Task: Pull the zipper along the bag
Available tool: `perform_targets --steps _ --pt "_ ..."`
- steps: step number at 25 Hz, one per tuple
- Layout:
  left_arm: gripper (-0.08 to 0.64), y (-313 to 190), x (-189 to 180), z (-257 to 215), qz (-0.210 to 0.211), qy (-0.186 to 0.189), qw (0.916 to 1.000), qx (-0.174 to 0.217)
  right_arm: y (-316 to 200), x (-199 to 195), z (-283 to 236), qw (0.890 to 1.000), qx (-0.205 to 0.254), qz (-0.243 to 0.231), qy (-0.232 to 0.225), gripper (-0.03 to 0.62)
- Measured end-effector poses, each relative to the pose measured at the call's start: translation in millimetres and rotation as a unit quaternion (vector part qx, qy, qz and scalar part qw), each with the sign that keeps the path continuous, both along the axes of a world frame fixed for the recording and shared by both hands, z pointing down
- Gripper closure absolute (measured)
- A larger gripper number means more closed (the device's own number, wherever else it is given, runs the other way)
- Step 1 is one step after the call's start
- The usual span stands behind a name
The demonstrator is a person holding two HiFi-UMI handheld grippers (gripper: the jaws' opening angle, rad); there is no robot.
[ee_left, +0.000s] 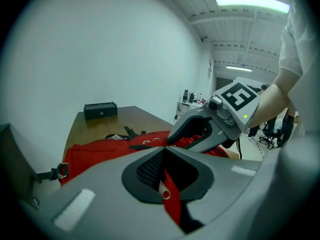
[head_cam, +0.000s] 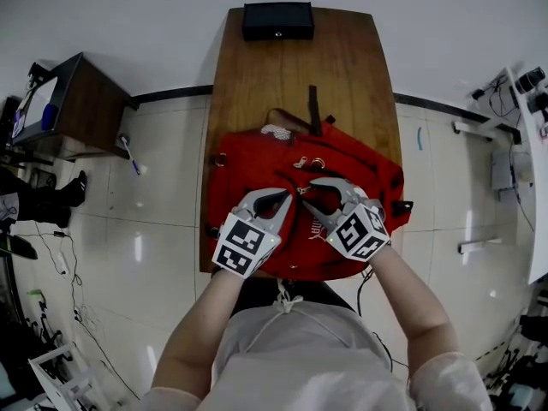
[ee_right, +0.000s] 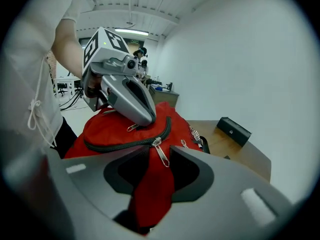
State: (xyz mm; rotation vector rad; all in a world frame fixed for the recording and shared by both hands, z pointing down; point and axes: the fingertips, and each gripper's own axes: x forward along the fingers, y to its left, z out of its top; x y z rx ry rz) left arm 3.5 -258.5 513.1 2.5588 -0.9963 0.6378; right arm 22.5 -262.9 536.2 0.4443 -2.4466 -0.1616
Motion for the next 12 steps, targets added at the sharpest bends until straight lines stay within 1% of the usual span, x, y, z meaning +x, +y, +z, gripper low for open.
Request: perform_targets --steps 2,5,6,8,12 --pt "0.554 0.1 5.1 3.1 0.008 -0.003 1.0000 -0.003 1.8 -1.8 3.0 0.999 -0.030 -0.012 -0.007 0.469" --pt "0.554 -1.6 8.0 9.9 0.012 -0.006 0.9999 -0.008 5.2 -3.7 5.4 0.997 -0.076 -0.025 -0.012 0.514" --pt "0.554 -2.5 8.1 11.7 0.013 -0.006 0.9999 -0.008 5.0 -3.1 4.6 0.996 -0.084 -0.024 -0.011 0.519" --pt "0.554 -3.8 8.0 13.0 0.015 -0.006 0.9999 -0.007 5.1 -1.4 1.2 0.995 -0.095 -0.021 -0.011 0.573" --pt "0.554 -3.2 6.8 16.0 0.018 -0.008 0.9997 -0.013 12.0 -0.5 -0.2 0.992 -0.128 -0.007 -0.013 0.582"
